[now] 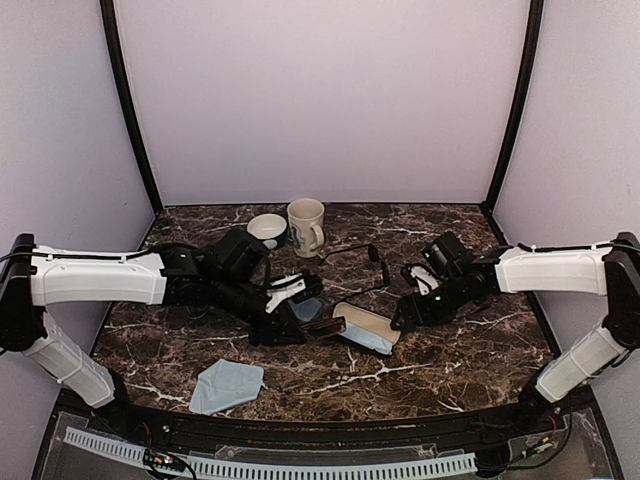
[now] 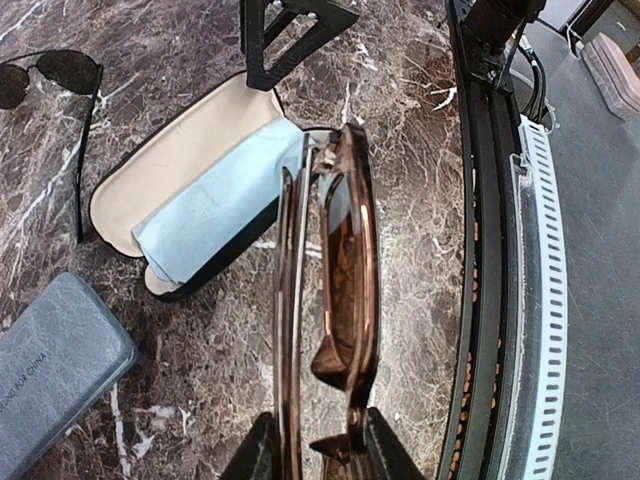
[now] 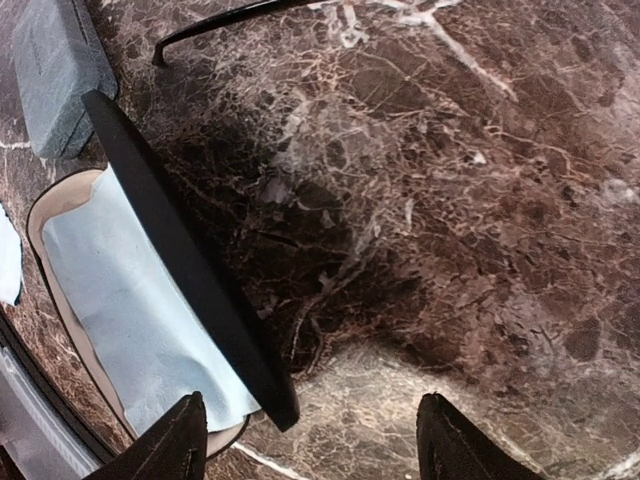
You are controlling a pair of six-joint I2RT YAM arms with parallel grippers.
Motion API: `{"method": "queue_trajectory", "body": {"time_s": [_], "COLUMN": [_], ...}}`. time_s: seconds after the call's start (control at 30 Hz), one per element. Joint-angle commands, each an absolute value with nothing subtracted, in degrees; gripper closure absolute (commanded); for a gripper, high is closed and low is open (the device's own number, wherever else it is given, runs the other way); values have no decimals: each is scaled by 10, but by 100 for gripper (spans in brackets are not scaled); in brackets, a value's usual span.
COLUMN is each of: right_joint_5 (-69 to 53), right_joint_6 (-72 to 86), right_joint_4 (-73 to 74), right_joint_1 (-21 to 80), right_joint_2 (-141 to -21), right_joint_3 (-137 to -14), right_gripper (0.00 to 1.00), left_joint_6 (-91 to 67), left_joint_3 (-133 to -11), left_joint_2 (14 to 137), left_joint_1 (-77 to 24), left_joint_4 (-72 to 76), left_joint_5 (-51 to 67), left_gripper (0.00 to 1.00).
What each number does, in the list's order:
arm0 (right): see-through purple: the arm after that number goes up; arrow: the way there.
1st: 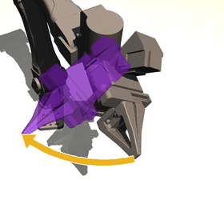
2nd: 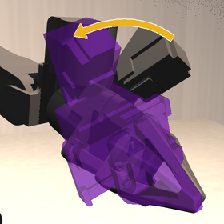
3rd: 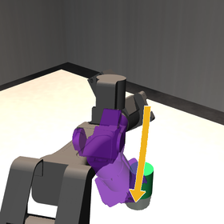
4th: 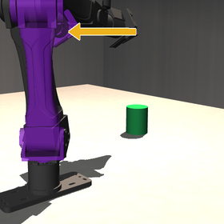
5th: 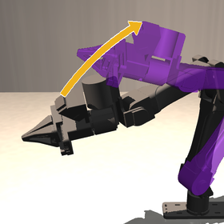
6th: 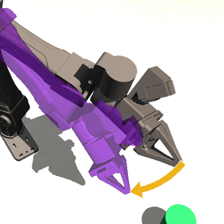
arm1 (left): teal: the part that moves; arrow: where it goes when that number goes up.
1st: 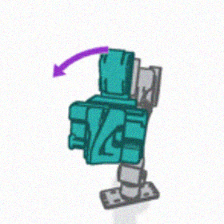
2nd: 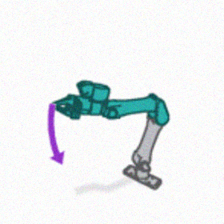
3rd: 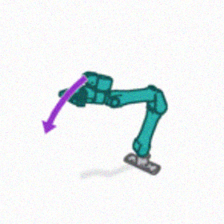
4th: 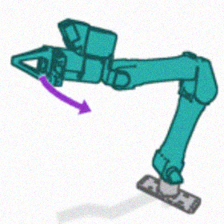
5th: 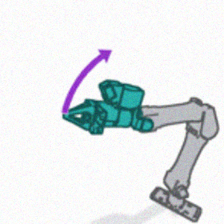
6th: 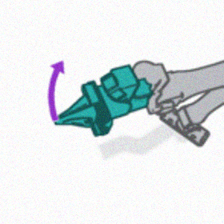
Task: Organize the sunglasses
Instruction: Pick up the opened sunglasses case from the center of the board.
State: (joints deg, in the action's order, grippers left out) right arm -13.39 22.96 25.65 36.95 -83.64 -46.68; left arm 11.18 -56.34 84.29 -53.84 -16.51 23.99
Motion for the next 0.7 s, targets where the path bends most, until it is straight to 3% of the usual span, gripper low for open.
{"method": "queue_trajectory", "body": {"time_s": [0.0, 0.3, 0.67], "right_joint_5": [-174, -201, -204], "right_joint_6": [214, 190, 166], "right_joint_4": [206, 196, 204], "right_joint_1": [365, 365, 365], "right_joint_2": [-866, -902, -908], "right_joint_3": [-464, -483, -493], "right_gripper": [30, 58, 75], "left_joint_6": [121, 118, 115], "left_joint_3": [-581, -578, -578], "left_joint_2": [845, 845, 847], "left_joint_1": [-534, -534, -534], "left_joint_4": [-175, -177, -178], "left_joint_5": [251, 249, 242], "left_gripper": [76, 75, 75]}}
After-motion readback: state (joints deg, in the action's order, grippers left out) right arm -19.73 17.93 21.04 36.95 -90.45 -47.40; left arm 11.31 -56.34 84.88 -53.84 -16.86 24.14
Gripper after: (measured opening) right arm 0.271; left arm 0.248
